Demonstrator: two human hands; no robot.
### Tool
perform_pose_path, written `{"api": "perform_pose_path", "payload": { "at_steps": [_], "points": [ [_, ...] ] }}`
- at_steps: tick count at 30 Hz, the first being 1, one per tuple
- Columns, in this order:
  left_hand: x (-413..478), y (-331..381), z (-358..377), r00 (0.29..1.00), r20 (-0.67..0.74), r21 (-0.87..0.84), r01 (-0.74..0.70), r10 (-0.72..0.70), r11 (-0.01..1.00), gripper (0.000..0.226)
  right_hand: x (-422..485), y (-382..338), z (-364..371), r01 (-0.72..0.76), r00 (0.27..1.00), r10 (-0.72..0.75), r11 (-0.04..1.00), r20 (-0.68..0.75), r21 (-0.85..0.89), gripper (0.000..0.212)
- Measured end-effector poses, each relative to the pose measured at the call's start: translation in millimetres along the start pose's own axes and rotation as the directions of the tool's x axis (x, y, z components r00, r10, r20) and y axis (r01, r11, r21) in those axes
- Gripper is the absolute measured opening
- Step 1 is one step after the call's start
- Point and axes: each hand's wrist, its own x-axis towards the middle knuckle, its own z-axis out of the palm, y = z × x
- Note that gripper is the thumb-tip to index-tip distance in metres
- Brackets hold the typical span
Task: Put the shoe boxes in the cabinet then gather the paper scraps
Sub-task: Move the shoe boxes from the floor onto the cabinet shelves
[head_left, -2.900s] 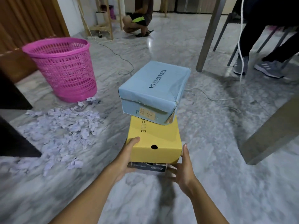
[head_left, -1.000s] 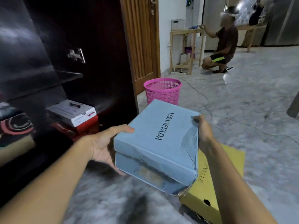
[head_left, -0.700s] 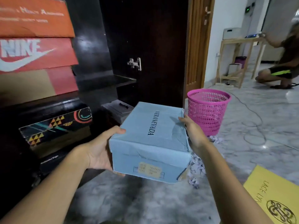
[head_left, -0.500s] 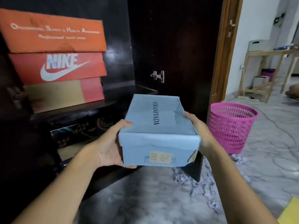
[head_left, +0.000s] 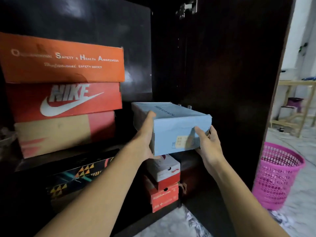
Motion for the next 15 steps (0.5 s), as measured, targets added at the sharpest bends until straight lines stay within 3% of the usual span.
{"api": "perform_pose_path", "payload": {
  "at_steps": [3, 5, 7, 9, 11, 15],
  "points": [
    [42.9, 11.0, -2.7, 0.998, -0.052, 0.045, -0.043, 0.046, 0.998, 0.073, 36.6, 19.2, 23.2, -0.034, 0.996, 0.031, 0.999, -0.084, -0.036, 0.048],
    [64.8, 15.7, -6.7, 0.986, -0.078, 0.100, -0.136, 0.144, 0.986, 0.065, 54.9, 29.1, 37.4, -0.050, 0.988, 0.027, 0.987, -0.154, -0.150, 0.058],
    [79.4, 14.1, -14.0, 0.969, -0.007, 0.178, -0.242, 0.247, 0.954, 0.051, 67.6, 36.1, 50.6, -0.066, 0.977, 0.008, 0.962, -0.212, -0.265, 0.073],
    [95.4, 7.1, -22.9, 0.953, 0.074, 0.302, -0.303, 0.295, 0.904, 0.051, 74.9, 40.2, 62.8, -0.038, 0.977, -0.047, 0.922, -0.210, -0.384, 0.080],
    [115.7, 3.6, -32.1, 0.934, 0.078, 0.389, -0.350, 0.348, 0.852, 0.058, 81.9, 44.4, 74.0, 0.011, 0.992, -0.074, 0.859, -0.103, -0.513, 0.078],
    [158.8, 17.2, -49.8, 0.921, -0.063, 0.480, -0.310, 0.385, 0.820, 0.088, 98.1, 56.0, 96.1, 0.144, 0.979, -0.012, 0.750, 0.205, -0.645, 0.067]
  ]
}}
